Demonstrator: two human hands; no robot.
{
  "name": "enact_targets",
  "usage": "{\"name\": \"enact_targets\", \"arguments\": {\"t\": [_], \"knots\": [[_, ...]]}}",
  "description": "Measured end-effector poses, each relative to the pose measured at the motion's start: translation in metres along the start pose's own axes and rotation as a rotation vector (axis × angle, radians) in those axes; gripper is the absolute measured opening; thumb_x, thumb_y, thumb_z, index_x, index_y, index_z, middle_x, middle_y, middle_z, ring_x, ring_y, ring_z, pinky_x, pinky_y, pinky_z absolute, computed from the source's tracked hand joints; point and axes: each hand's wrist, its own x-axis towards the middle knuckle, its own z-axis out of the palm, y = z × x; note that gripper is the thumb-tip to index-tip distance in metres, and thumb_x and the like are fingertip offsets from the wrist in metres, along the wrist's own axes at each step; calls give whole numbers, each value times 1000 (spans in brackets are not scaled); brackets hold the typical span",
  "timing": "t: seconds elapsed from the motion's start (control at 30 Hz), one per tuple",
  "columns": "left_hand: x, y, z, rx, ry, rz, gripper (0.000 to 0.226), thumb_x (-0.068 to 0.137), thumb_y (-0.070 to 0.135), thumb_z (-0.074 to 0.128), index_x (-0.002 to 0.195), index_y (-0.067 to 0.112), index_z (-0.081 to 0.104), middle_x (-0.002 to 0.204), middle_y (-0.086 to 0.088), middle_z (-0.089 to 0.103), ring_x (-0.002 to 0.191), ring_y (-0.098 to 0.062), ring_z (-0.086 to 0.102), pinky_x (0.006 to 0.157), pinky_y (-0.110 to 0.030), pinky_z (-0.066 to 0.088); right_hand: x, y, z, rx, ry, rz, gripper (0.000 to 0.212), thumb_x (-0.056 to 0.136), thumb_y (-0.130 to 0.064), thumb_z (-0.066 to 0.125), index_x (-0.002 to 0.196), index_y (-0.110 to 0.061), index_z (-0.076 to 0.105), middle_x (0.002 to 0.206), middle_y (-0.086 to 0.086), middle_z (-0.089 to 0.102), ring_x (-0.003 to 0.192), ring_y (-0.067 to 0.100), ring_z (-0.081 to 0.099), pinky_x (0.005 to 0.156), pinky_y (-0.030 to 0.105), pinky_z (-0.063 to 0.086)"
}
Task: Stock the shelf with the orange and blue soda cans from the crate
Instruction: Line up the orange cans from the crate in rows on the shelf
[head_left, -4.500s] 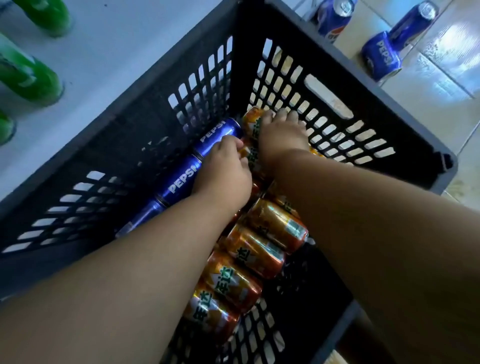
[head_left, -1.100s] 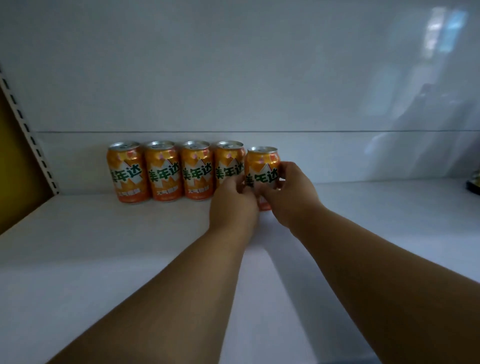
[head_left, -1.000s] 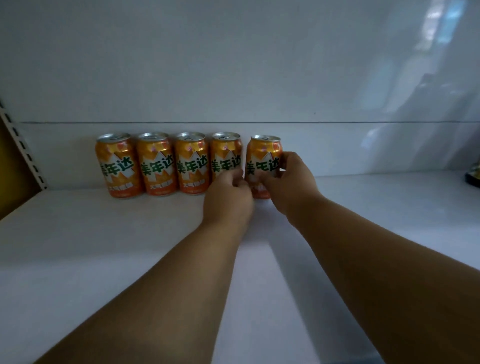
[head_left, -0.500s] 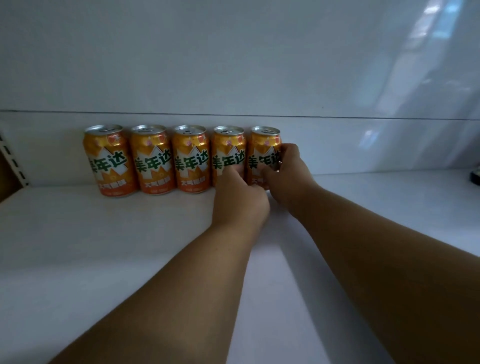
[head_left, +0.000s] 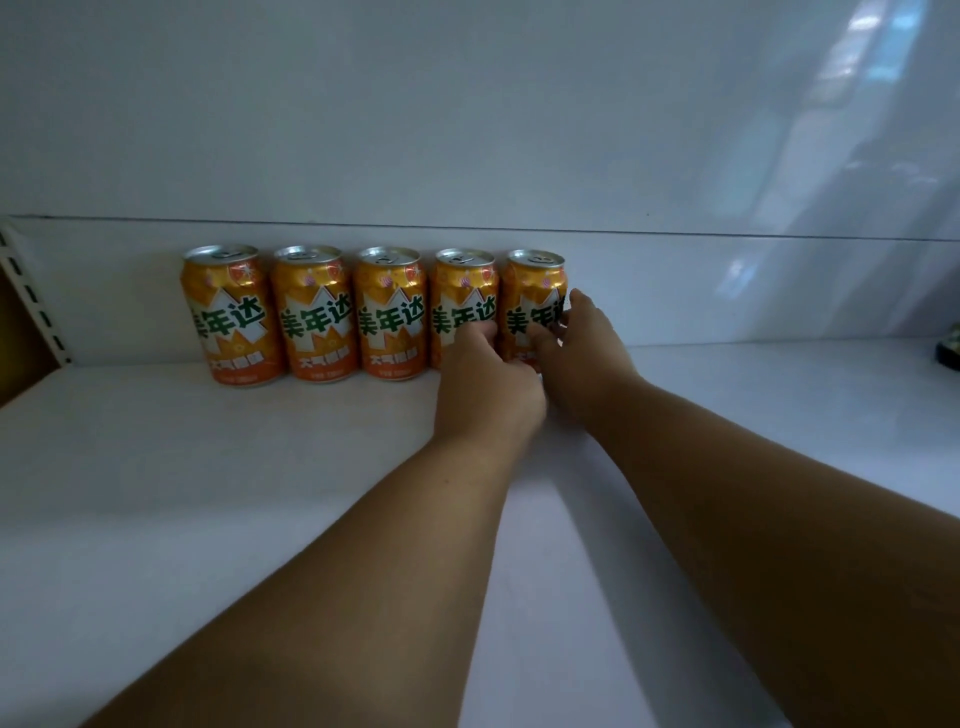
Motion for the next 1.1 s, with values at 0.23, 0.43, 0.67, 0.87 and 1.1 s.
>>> {"name": "enact_targets", "arguments": {"t": [0.23,0.43,0.67,0.87,1.1], "knots": [[-44,37,-17,41,147,477,18,97,7,48,108,17,58,106,3,62,96,-8,57,77,-7,42,-98,-27,-54,-47,220,-229,52,93,-25,63,140,-16,42,140,3,45,124,20,51,94,27,42],[-133,97,-17,25,68,720,17,94,3,47,105,10,58,101,3,58,93,-9,56,79,-9,43,-187,-49,-138,-2,374,-251,38,92,-19,62,127,-23,47,128,-10,45,117,7,50,89,14,39],[-254,130,-18,24,-92,803,21,92,6,42,106,9,56,102,-2,58,95,-15,57,82,-25,48,-303,-46,-212,-9,478,-218,39,87,-14,66,121,-22,49,116,-14,42,107,-2,47,86,2,36],[-357,109,22,-31,-302,799,24,88,14,37,102,10,56,98,3,54,91,-11,53,79,-18,42,-404,10,-251,-104,526,-79,39,87,-11,68,120,-19,50,118,-9,45,103,-5,45,87,8,41],[-431,80,81,-66,-488,736,21,88,10,40,101,10,56,97,2,54,91,-14,54,77,-22,43,-470,79,-278,-155,578,96,39,87,-11,67,121,-19,50,119,-9,44,103,-4,45,85,5,39]]}}
